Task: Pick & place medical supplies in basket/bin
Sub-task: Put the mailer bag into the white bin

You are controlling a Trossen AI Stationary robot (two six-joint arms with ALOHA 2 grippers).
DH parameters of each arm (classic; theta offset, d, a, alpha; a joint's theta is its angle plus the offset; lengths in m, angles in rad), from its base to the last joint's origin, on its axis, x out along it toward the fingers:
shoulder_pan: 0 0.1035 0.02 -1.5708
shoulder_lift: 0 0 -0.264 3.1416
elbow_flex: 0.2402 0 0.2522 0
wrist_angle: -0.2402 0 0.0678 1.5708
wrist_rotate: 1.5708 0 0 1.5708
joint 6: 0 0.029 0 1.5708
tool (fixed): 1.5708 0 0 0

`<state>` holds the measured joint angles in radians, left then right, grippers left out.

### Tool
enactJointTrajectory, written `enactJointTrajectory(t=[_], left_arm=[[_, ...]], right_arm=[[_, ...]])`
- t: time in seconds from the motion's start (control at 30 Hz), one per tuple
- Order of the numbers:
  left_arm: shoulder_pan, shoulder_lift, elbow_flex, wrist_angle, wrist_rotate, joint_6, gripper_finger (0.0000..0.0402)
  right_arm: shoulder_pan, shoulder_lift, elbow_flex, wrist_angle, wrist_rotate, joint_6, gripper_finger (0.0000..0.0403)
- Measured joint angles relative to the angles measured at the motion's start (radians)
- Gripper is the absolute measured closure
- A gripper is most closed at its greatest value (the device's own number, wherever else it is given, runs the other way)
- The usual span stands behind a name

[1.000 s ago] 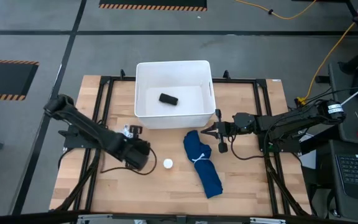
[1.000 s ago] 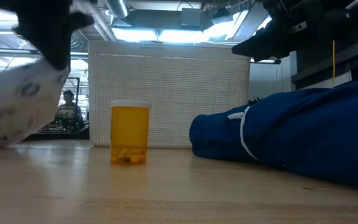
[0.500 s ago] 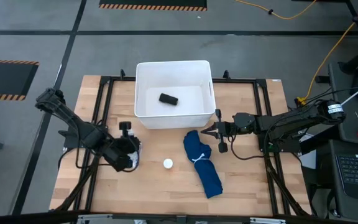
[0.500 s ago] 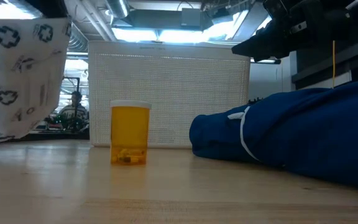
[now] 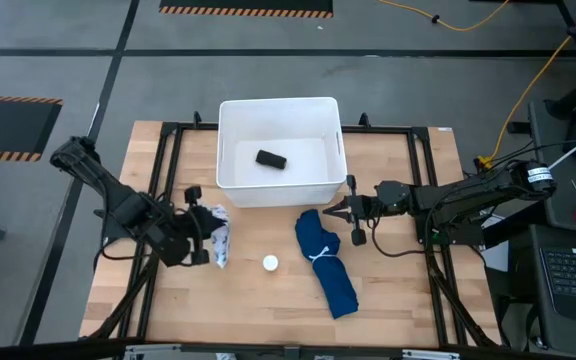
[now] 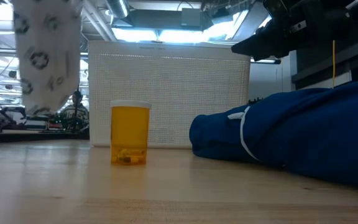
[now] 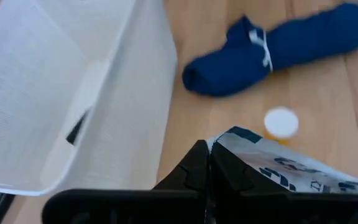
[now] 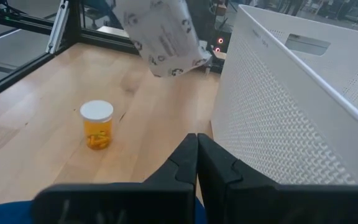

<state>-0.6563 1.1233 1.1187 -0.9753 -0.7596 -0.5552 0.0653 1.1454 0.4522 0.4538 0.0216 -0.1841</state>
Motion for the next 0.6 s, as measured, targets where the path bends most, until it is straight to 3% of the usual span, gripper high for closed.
enactJointTrajectory(t=[0.37, 0.6], left_arm=[[0.0, -0.121, 0.0, 0.11, -0.009, 0.006, 0.04], [0.0, -0.145, 0.0, 0.295, 0.021, 0.206, 0.04]], right_arm=[[0.0, 0.0, 0.0, -0.001, 0.0, 0.0, 0.0391], [0.0, 0.0, 0.0, -0.001, 0.0, 0.0, 0.0391]])
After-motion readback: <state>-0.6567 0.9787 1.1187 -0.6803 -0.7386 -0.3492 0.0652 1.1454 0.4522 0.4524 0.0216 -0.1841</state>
